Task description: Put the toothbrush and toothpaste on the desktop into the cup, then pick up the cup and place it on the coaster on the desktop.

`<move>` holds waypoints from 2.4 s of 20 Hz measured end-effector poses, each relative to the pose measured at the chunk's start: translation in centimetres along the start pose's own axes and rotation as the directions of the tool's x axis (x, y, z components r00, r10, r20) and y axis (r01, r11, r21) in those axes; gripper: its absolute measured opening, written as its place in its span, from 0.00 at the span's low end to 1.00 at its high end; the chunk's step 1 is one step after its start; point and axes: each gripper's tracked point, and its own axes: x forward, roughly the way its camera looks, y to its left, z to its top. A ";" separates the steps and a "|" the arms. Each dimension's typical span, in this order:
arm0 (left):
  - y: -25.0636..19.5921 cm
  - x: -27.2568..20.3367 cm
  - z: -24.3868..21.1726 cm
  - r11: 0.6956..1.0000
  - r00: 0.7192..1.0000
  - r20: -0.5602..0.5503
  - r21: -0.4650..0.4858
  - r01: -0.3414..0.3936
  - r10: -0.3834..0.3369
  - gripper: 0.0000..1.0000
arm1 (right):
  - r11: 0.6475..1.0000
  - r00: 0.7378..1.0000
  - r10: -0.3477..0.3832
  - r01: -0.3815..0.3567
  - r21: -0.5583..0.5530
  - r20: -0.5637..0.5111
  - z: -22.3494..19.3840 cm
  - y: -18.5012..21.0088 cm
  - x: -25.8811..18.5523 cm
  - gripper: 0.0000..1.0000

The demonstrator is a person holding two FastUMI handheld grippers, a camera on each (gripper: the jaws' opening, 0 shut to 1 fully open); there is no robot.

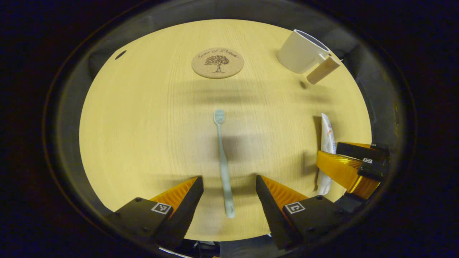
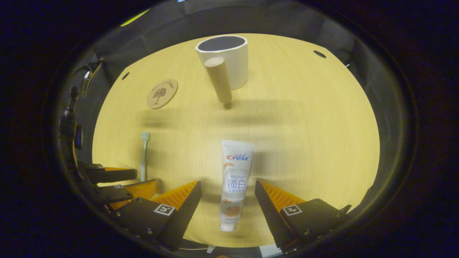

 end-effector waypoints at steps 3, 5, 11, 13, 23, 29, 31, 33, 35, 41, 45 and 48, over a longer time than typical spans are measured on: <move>0.0 0.3 0.4 1.000 1.000 0.001 0.010 -0.022 0.022 0.96 | 1.000 1.000 -0.015 0.015 0.001 -0.021 0.0 -0.4 0.7 0.93; 0.5 0.4 0.5 0.998 0.998 -0.012 0.013 -0.058 0.058 0.92 | 1.000 0.999 -0.023 0.023 0.000 -0.045 -0.2 -0.6 1.2 0.93; -0.3 0.7 0.7 0.996 0.997 -0.005 0.032 -0.081 0.081 0.58 | 0.997 0.995 -0.078 0.076 -0.027 -0.059 -0.2 -1.3 1.3 0.80; -0.9 0.8 0.8 0.996 0.998 0.015 0.060 -0.070 0.069 0.44 | 0.994 0.992 -0.106 0.103 -0.039 -0.063 -0.4 -1.9 1.4 0.64; -0.9 0.5 0.9 0.993 0.996 0.075 0.104 -0.060 0.053 0.09 | 0.999 0.998 -0.050 0.050 0.001 -0.043 -0.4 -2.4 1.1 0.34; -0.8 0.4 1.0 0.992 0.989 0.139 0.107 -0.061 0.046 0.08 | 0.999 1.000 0.023 -0.023 0.032 0.012 -0.3 -2.1 0.5 0.29; -0.6 0.3 1.1 0.994 0.985 0.166 0.091 -0.058 0.042 0.08 | 0.996 0.997 0.071 -0.072 0.050 0.025 -0.7 -1.7 0.6 0.26; -0.4 0.1 1.2 0.996 0.981 0.192 0.074 -0.045 0.030 0.08 | 0.994 0.994 0.094 -0.096 0.044 0.062 -0.6 -1.6 0.4 0.26; -0.2 -0.3 1.3 0.998 0.974 0.226 0.064 -0.026 0.011 0.09 | 0.994 0.987 0.095 -0.100 0.039 0.126 0.2 -1.7 -0.2 0.26; 0.6 -3.0 2.8 0.994 0.915 0.400 0.105 0.009 -0.050 0.09 | 0.994 0.923 0.075 -0.100 0.048 0.378 2.3 -0.9 -3.8 0.26; -0.4 -5.4 4.4 0.989 0.855 0.507 0.139 0.044 -0.109 0.09 | 0.993 0.858 0.074 -0.110 0.041 0.508 3.0 0.5 -6.5 0.26; -1.0 -7.5 5.4 0.986 0.798 0.589 0.162 0.041 -0.130 0.08 | 0.995 0.815 0.059 -0.097 0.034 0.576 3.4 1.1 -8.4 0.24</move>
